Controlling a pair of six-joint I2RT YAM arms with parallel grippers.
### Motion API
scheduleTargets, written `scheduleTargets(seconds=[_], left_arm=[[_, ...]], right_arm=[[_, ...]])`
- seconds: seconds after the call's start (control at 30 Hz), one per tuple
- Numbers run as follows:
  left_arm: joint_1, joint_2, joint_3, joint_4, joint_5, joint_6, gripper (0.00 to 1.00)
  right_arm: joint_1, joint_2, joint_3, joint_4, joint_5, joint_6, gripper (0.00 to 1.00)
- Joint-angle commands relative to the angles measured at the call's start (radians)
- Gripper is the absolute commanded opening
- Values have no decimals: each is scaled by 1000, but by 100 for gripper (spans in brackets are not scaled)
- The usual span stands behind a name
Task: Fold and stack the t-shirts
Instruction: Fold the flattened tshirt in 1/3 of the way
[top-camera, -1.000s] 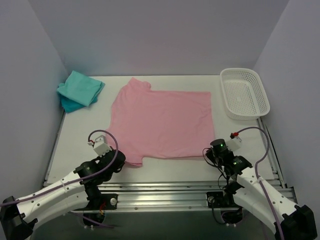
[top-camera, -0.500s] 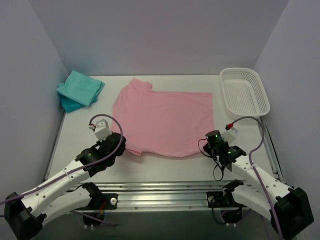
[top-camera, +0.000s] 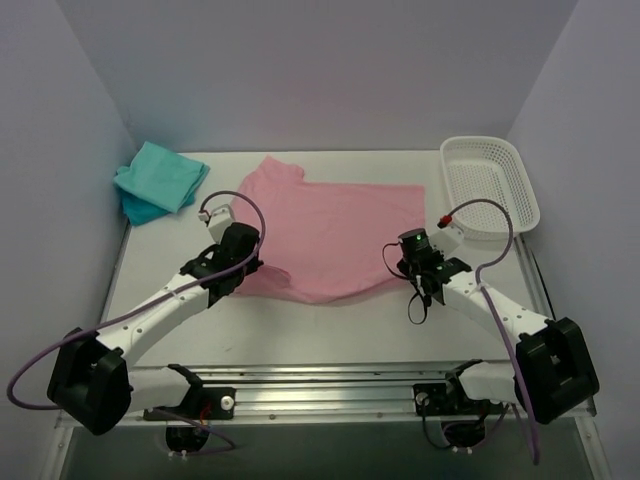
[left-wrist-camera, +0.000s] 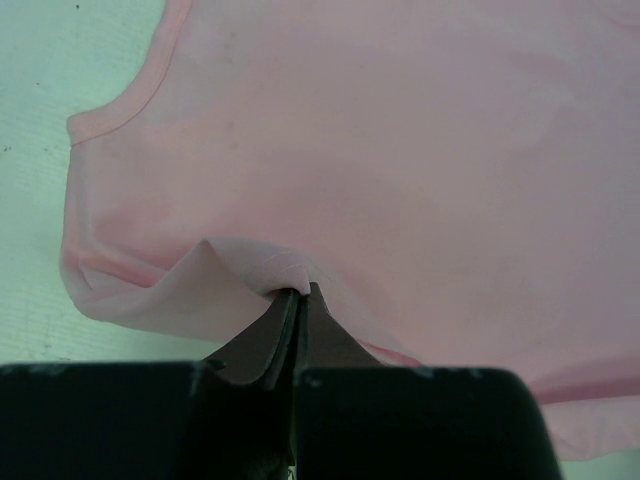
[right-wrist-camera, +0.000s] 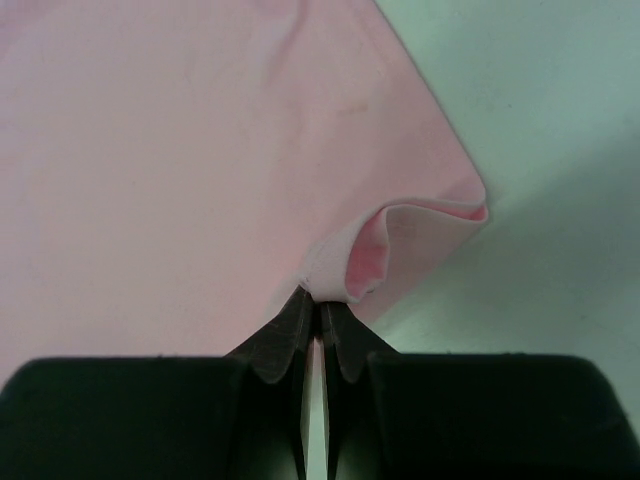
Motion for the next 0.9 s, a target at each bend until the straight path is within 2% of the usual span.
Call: scheduleTargets(seconds=[0.0, 0.27, 0.87], left_arm=[[33, 59, 69, 138, 78, 65, 2], [90, 252, 188, 202, 138, 129, 2], [239, 512, 402, 241, 234, 261, 2]], right_arm=[[-11, 87, 74, 21, 55, -27, 0], [-34, 244, 142, 59, 64, -38, 0], [-151, 455, 269, 114, 36, -73, 0]])
